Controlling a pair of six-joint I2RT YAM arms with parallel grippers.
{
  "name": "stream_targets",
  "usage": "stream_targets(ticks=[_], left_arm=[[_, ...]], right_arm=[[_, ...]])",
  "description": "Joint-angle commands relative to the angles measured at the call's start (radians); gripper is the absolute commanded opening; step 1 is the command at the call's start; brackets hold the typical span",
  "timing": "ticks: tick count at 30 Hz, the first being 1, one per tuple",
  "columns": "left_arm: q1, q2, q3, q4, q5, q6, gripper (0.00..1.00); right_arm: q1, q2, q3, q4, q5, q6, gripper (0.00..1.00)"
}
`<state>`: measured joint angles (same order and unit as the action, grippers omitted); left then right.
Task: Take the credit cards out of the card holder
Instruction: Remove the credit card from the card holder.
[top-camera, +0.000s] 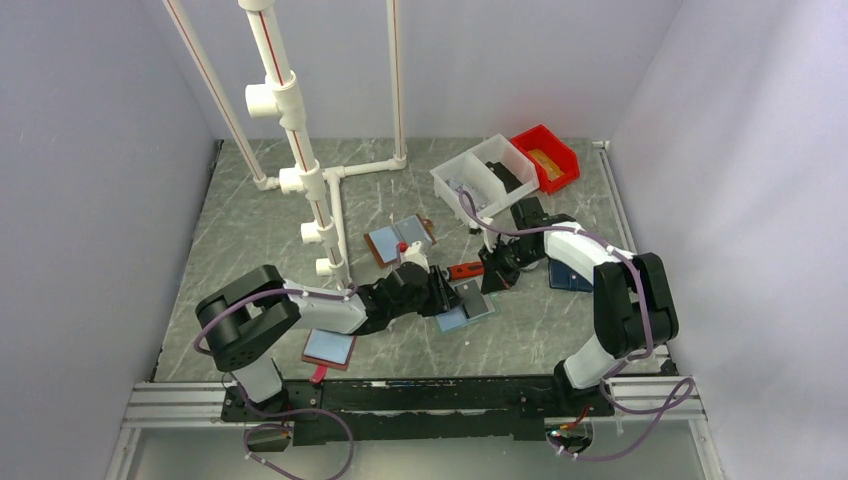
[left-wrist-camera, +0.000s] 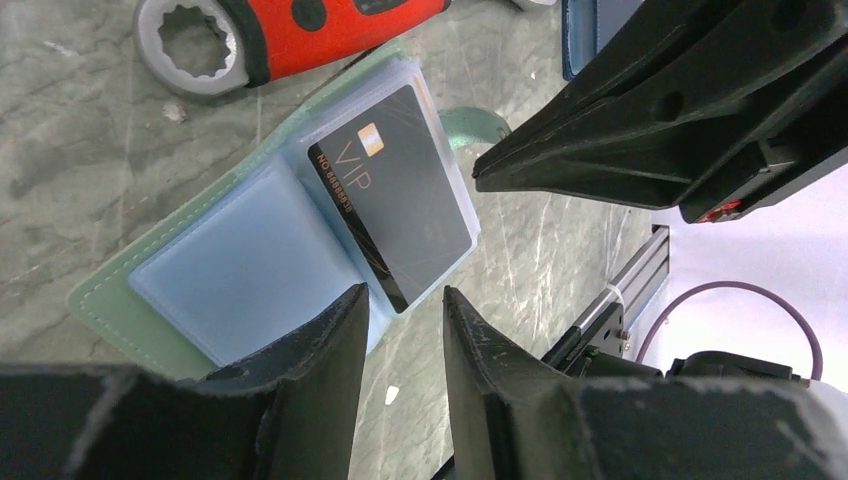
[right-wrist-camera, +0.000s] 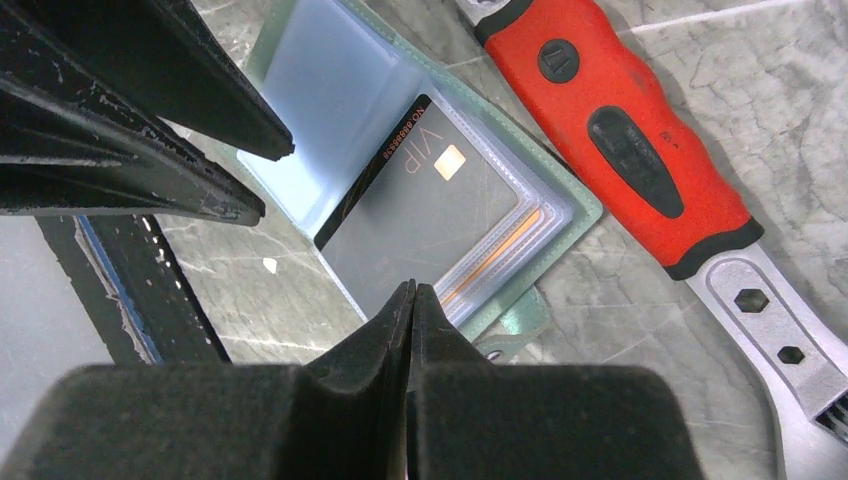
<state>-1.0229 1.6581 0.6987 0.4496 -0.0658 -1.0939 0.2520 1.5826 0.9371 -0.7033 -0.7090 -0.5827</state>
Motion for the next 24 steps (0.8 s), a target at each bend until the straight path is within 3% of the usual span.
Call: stream_targets(ticks=[1,24], left_arm=[[0.003,0.024,0.038,0.054,0.024,-0.012,0.39],[0.021,0.107,0.073,0.017,0.049,-0.079,0.43]], right_arm=[[0.01,0.008,0.039,-0.003,0.019,0.011,0.01],[0.03,0.053,0.048,-0.008,0.056,0.026,0.01]])
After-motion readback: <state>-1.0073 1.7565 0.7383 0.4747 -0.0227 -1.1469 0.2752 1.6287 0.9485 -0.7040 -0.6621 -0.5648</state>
